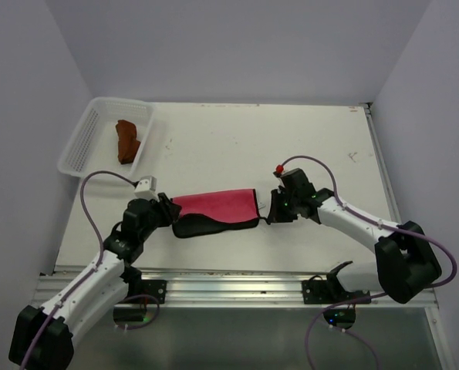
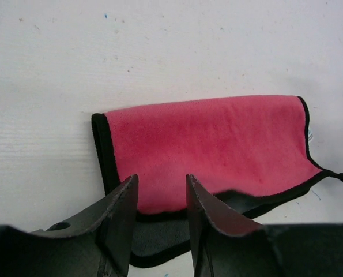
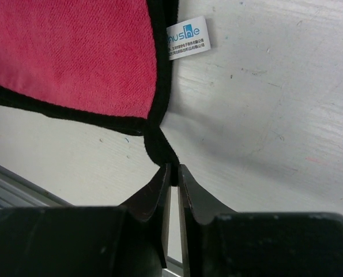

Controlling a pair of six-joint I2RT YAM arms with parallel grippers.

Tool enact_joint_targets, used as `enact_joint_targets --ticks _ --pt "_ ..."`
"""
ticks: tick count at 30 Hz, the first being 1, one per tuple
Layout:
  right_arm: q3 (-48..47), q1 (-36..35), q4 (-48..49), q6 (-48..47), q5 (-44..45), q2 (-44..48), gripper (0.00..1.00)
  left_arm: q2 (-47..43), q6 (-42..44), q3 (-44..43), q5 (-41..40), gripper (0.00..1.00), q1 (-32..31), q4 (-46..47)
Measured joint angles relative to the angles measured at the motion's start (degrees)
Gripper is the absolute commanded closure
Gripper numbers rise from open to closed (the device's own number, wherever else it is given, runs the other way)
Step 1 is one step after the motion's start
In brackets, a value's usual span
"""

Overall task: Roll the towels
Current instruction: Fold the towel

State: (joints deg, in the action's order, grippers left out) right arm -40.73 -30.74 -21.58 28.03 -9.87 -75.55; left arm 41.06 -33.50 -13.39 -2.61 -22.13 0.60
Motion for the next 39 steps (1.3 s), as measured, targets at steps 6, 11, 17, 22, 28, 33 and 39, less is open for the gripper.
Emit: enact_joint_targets --ticks 6,11,17,22,28,33,39 --pt "0.0 0.0 -0.04 -0.26 -0.66 -0.13 0.74 -7.91 -0.92 -0.63 -1.84 0.54 0.0 -4.24" --pt "-0.02 0.0 -0.31 -0.22 -0.61 0.35 0.75 -10.12 -1.57 -1.27 -2.14 0.55 0.0 -4.9" --pt "-1.49 -0.04 -1.66 0.07 1.27 3.32 0.75 -1.46 -1.95 -1.31 -0.24 0.65 0.02 -2.25" --pt "-5.35 -0.07 -1.53 0.66 2.75 3.65 0.8 5.29 -1.92 -1.31 1.81 0.67 0.04 1.79" --pt "-10.23 -0.07 0.09 1.99 2.64 -0.44 0.94 12.22 -1.81 -2.19 3.1 0.8 0.07 4.98" --pt "-12.85 -0.07 3.15 3.26 1.51 -7.39 0.95 13.25 -1.86 -2.8 3.3 0.72 0.11 4.83" --pt "-15.04 -0.07 6.08 3.89 1.09 -16.24 0.97 9.27 -1.92 -2.78 3.34 0.67 0.11 4.13"
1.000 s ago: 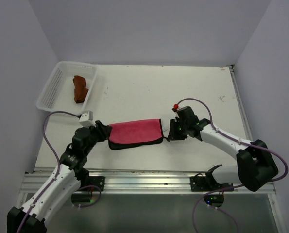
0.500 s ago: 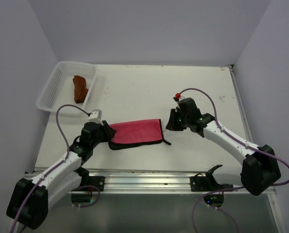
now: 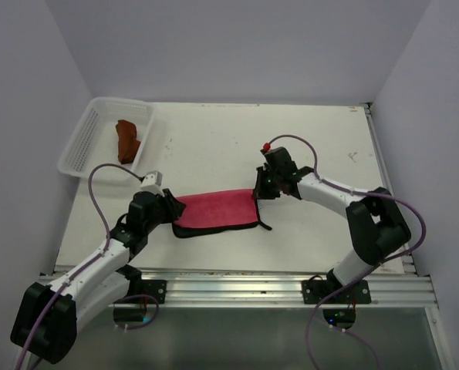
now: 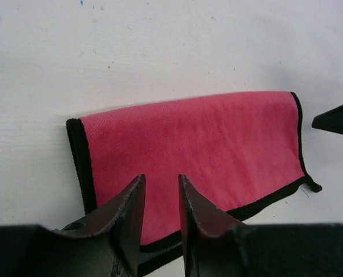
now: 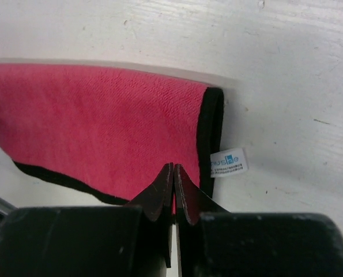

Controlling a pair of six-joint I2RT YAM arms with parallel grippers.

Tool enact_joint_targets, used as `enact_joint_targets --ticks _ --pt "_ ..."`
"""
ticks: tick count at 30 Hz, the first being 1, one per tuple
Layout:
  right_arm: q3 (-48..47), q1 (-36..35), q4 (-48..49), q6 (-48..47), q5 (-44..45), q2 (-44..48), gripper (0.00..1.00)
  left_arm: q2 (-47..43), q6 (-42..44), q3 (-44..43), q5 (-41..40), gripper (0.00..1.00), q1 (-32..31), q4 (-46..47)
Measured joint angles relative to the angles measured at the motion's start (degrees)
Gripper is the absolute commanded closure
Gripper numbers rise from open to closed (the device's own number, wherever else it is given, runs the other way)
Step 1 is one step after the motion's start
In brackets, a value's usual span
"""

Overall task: Roll the towels
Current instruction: Fold the towel

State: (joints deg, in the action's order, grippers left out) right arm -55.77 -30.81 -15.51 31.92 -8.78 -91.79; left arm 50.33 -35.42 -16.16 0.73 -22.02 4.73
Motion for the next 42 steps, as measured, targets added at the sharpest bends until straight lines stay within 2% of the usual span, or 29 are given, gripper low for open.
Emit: enact_joint_targets --ticks 3,4,10,13,20,26,28,35,38,42 --pt "-1.27 0.0 0.52 -0.15 0.26 -3.65 0.97 -0.72 -0.02 0.0 0.2 0.67 0.0 -0.11" --pt "-1.6 0.0 0.59 -0.28 0.37 -4.59 0.97 -0.66 -0.04 0.0 0.35 0.72 0.0 -0.13" --pt "-2.71 0.0 1.99 -0.57 0.92 -8.35 0.97 0.04 -1.55 1.9 2.95 0.85 0.04 0.28" --pt "-2.89 0.0 2.91 -0.59 1.79 -10.25 0.97 0.02 -2.54 4.13 4.15 0.88 0.02 0.22" --pt "-4.42 0.0 3.61 -0.46 1.97 -12.22 0.97 0.44 -4.11 6.56 4.94 0.88 -1.2 -0.11" --pt "-6.29 0.09 3.54 -0.46 2.19 -13.73 0.97 2.64 -4.61 6.56 4.46 0.87 -3.26 -0.15" --pt "-6.95 0.15 3.52 -0.48 2.21 -14.25 0.97 2.89 -4.83 6.56 3.65 0.83 -4.17 -0.2" --pt "-7.96 0.46 3.28 -1.55 2.05 -14.73 0.94 2.67 -7.08 6.56 0.81 0.79 -5.97 -0.52" --pt "-7.89 0.46 2.4 -2.58 1.81 -13.29 0.88 0.81 -7.65 6.78 -0.2 0.73 -6.16 -1.22" --pt "-7.52 0.48 0.2 -3.96 1.92 -6.93 0.77 -0.96 -8.07 6.88 -1.64 0.65 -6.19 -1.16"
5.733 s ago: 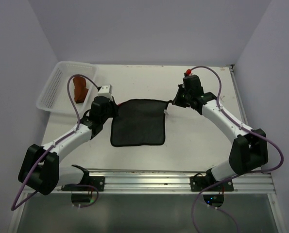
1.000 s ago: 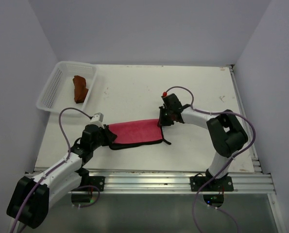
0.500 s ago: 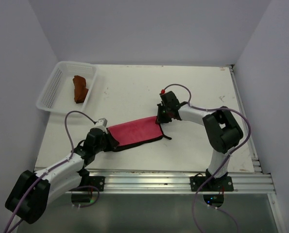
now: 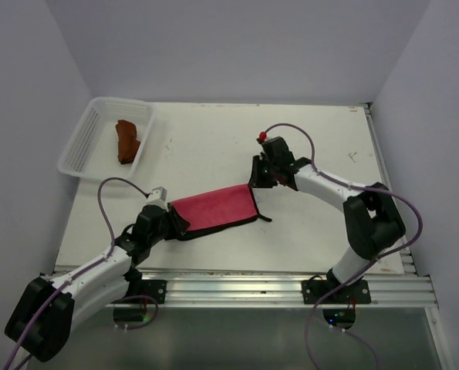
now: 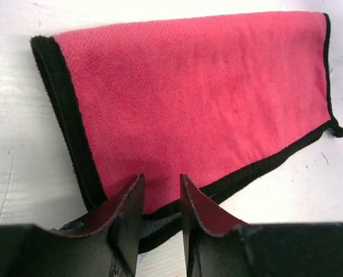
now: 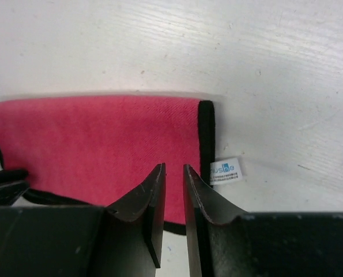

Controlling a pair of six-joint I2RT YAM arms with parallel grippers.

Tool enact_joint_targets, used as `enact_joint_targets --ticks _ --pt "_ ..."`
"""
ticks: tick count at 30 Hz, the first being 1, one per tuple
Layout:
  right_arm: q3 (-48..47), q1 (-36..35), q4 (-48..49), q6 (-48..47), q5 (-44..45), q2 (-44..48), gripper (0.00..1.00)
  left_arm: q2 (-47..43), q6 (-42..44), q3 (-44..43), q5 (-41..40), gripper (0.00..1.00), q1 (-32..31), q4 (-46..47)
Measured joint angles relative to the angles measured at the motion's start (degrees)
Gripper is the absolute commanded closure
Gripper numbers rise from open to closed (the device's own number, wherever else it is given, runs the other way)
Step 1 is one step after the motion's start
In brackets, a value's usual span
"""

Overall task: Roll the towels
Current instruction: Fold the towel

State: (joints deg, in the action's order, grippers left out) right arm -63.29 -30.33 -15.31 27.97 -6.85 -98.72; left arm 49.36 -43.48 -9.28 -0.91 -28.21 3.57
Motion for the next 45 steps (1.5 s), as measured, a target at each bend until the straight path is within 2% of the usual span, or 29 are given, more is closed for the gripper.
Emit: enact_joint_targets --ticks 7,14,23,33,41,45 --pt "4.07 0.0 -1.18 -0.28 1.31 8.74 0.74 2.29 0.81 -1.36 -1.36 0.58 0.0 -0.11" --pt "10.1 -0.87 -2.75 -0.46 1.6 7.04 0.72 -0.24 1.29 -4.48 -3.76 0.56 0.0 -2.21" --pt "10.56 -5.9 -1.84 0.04 2.05 4.04 0.69 -3.98 2.56 -5.68 -6.05 0.55 0.0 -5.88" --pt "10.25 -8.39 -2.47 0.28 10.51 3.02 0.69 -4.0 2.54 -5.68 -9.46 0.54 0.0 -9.73" --pt "9.77 -8.74 -2.51 0.26 12.04 2.43 0.78 -1.88 2.4 -5.68 -11.41 0.54 0.0 -11.87" --pt "9.62 -9.03 -2.71 0.24 13.22 2.21 0.91 -1.9 2.08 -5.66 -11.41 0.54 0.0 -12.55"
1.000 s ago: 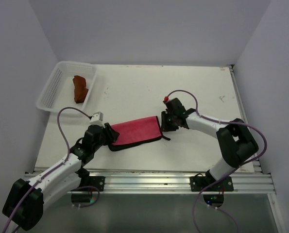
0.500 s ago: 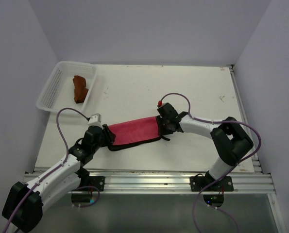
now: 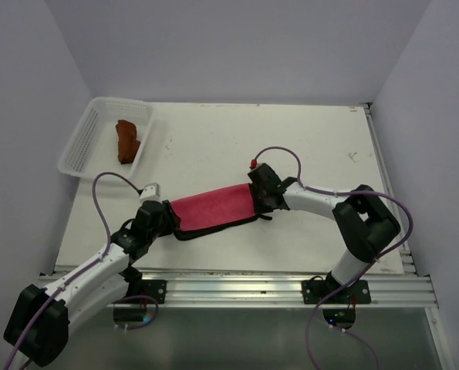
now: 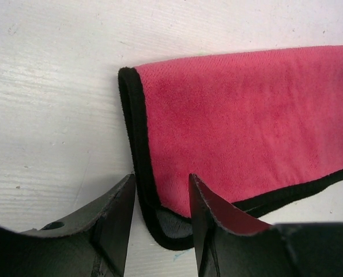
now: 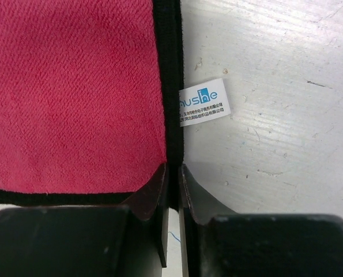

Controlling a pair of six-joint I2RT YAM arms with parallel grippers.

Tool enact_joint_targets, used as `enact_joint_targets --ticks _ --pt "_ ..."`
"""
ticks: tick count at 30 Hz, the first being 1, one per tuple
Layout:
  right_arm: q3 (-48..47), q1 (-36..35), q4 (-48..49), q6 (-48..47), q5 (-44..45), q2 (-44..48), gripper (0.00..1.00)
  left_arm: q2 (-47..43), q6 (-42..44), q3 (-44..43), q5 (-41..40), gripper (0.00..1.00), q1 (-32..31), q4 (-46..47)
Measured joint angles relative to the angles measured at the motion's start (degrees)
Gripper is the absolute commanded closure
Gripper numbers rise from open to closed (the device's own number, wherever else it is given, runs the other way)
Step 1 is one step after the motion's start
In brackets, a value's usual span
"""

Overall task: Roll the towels
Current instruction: Fold the towel

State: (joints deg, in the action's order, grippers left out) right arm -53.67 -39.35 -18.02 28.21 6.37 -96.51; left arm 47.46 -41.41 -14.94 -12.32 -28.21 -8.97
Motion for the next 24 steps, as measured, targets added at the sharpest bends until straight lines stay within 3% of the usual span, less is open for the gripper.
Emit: enact_joint_targets --ticks 3,24 --pt "-0.28 -0.09 -0.22 0.02 0.55 -0.24 1.0 -0.57 -0.11 0.39 0.22 0.56 0.0 0.33" --pt "-0.44 -0.35 -1.05 0.04 2.05 -0.02 1.0 0.92 -1.03 2.86 4.61 0.69 0.0 4.83"
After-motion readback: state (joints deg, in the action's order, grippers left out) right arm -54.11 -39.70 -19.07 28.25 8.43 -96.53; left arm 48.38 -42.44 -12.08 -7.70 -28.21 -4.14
